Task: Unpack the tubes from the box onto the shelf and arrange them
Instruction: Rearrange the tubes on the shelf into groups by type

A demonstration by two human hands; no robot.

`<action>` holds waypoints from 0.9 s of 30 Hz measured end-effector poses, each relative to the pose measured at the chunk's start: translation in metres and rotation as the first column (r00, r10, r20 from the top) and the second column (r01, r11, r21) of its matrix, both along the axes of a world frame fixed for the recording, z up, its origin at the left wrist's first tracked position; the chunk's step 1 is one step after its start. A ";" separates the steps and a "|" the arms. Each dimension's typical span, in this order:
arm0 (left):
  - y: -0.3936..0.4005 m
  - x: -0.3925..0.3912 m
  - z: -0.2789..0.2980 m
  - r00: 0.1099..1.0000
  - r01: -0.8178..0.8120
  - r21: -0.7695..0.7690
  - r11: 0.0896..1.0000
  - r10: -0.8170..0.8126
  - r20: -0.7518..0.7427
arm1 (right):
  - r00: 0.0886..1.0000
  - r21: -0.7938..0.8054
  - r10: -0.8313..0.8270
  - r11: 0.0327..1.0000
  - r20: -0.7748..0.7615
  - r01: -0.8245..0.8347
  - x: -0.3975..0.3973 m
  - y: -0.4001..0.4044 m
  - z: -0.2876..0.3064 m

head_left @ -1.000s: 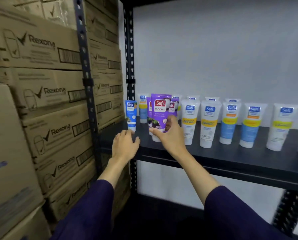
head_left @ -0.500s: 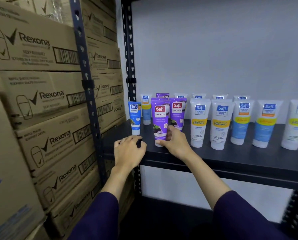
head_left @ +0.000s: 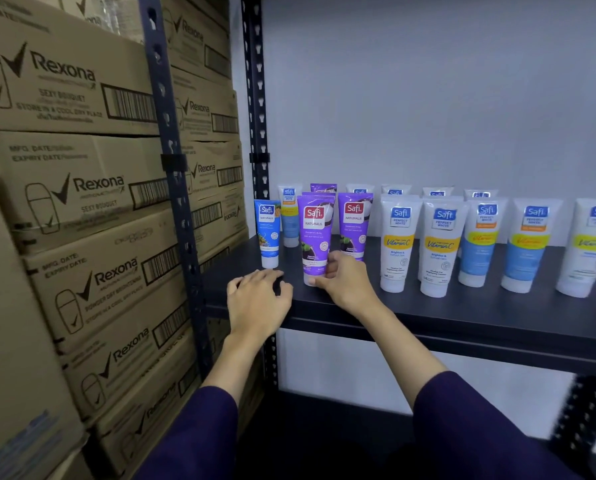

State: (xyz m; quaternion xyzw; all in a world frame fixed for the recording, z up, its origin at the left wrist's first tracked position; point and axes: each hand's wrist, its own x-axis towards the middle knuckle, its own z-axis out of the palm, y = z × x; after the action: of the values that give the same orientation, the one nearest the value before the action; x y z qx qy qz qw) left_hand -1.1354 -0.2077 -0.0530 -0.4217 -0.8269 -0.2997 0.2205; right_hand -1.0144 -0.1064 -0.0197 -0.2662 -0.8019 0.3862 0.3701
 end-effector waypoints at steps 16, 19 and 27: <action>-0.003 0.023 0.026 0.985 0.100 0.162 0.982 -0.121 0.126 | 0.962 0.242 -0.231 0.935 -0.145 0.261 0.016 -0.019 0.000; -0.003 0.042 0.051 0.986 0.139 0.256 0.957 -0.157 0.050 | 0.957 0.314 -0.226 0.909 -0.182 0.274 0.028 -0.022 0.019; 0.028 0.105 0.136 0.939 0.343 0.324 0.881 -0.321 -0.122 | 0.903 0.510 -0.359 0.744 -0.238 0.430 0.108 -0.007 0.098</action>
State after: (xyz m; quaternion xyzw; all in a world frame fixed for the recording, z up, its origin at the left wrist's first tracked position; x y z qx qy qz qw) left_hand -1.0301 -0.1799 0.0833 -0.5219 -0.6704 -0.4578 0.2620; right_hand -0.9063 -0.1130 0.0783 -0.2872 -0.7790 0.0672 0.5533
